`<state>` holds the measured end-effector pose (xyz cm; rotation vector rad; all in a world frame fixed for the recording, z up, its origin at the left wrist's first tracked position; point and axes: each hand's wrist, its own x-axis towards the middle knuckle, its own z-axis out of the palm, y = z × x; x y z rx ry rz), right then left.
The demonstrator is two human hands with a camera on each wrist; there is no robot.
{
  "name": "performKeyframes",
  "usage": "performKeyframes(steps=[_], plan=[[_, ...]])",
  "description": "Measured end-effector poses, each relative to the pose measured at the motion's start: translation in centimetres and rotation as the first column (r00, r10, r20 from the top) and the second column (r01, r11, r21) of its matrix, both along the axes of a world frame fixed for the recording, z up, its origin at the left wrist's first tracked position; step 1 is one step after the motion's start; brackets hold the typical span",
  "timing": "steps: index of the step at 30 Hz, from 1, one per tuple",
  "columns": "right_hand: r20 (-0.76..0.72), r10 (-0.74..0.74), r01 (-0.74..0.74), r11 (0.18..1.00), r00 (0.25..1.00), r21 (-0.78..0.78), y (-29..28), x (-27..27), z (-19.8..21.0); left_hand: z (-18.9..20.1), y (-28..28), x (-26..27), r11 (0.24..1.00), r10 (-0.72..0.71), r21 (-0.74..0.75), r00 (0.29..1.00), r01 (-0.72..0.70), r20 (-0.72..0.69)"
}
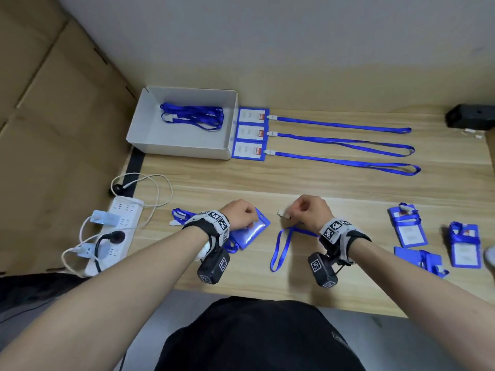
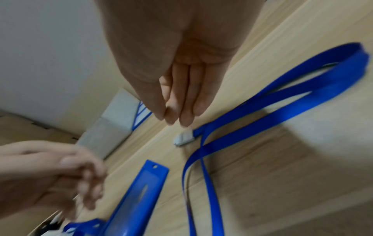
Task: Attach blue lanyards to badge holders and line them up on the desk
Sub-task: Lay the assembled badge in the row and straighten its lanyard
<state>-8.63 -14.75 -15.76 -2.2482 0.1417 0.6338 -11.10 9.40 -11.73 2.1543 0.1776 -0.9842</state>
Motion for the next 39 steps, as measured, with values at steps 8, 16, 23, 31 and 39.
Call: performKeyframes(steps=[8, 16, 23, 31, 39], plan=[[0.012, 0.182, -0.176, 0.965, 0.983, -0.195, 1.7, -0.3, 1.1, 0.0, -0.1, 0.9, 0.999, 0.033, -0.025, 0.998, -0.032, 0.059], [-0.06, 0.376, -0.372, 0.858, 0.925, -0.354, 2.5, -0.8, 0.3, -1.5, 1.1, -0.9, 0.998, 0.049, -0.044, 0.999, -0.049, 0.006], [-0.066, 0.342, -0.335, 0.937, 0.937, 0.101, 3.4, -0.9, 4.2, 0.6, 0.2, 0.1, 0.982, 0.124, -0.156, 0.986, -0.105, 0.113], [-0.026, 0.218, -0.209, 0.959, 0.976, 0.193, 3.0, 1.2, 8.5, 5.2, -0.8, 2.1, 0.897, 0.271, -0.396, 0.952, -0.196, 0.142], [0.139, 0.173, -0.202, 0.952, 0.975, 0.231, 4.0, 2.9, 12.2, 8.9, 0.4, 4.1, 0.888, 0.3, -0.425, 0.92, -0.174, 0.25]])
